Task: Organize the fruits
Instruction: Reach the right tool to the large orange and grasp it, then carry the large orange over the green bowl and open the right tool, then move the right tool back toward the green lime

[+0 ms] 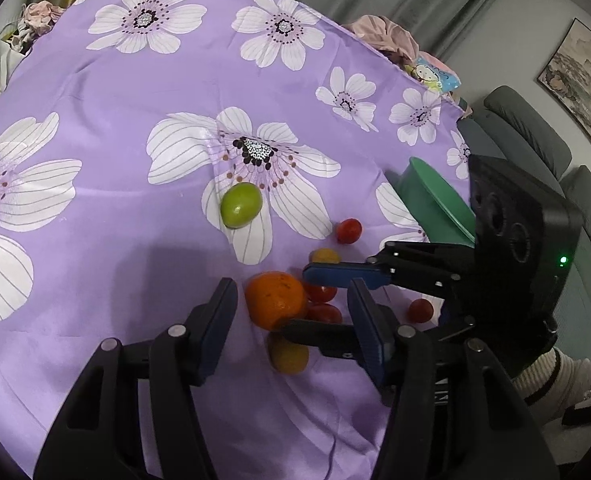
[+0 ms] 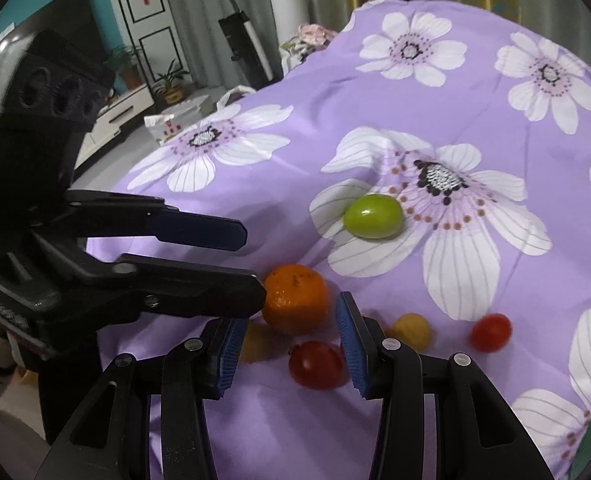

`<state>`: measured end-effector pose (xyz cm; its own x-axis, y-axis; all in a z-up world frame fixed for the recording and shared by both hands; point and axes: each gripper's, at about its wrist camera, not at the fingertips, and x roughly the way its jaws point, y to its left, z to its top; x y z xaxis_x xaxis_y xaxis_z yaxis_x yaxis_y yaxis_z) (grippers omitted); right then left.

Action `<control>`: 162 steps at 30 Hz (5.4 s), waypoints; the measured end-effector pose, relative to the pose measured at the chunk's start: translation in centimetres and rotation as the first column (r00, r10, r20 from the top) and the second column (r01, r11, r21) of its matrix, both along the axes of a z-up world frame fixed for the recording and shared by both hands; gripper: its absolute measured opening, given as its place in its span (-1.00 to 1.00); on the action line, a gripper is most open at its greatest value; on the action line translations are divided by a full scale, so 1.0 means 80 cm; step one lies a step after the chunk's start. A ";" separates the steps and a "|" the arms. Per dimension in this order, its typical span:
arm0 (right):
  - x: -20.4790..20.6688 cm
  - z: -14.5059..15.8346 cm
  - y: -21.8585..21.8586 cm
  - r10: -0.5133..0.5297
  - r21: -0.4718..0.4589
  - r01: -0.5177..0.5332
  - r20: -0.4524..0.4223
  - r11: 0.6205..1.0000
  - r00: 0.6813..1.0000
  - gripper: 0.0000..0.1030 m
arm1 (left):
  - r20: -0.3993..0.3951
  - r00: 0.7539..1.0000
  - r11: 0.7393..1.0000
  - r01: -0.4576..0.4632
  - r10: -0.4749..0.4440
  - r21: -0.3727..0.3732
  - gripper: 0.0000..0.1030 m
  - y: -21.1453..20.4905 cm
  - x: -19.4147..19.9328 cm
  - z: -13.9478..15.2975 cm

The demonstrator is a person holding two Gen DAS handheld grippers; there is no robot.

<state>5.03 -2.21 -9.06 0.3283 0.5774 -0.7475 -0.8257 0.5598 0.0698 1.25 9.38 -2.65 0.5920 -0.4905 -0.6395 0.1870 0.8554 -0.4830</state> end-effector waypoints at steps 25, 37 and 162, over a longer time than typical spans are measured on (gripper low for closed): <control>0.027 -0.020 -0.033 -0.074 -0.045 0.070 -0.090 0.997 0.993 -0.47 | -0.139 0.988 0.991 0.080 -0.064 0.109 -0.08 -0.050 0.055 -0.027; 0.033 -0.024 -0.003 -0.007 -0.120 -0.003 -0.080 0.993 0.997 -0.16 | -0.164 0.983 0.984 0.105 -0.082 0.141 -0.21 -0.051 0.060 -0.024; 0.029 0.046 -0.113 -0.245 0.106 0.251 -0.059 0.962 0.968 -0.16 | -0.116 0.992 0.998 -0.059 0.059 0.000 0.23 -0.028 0.034 -0.009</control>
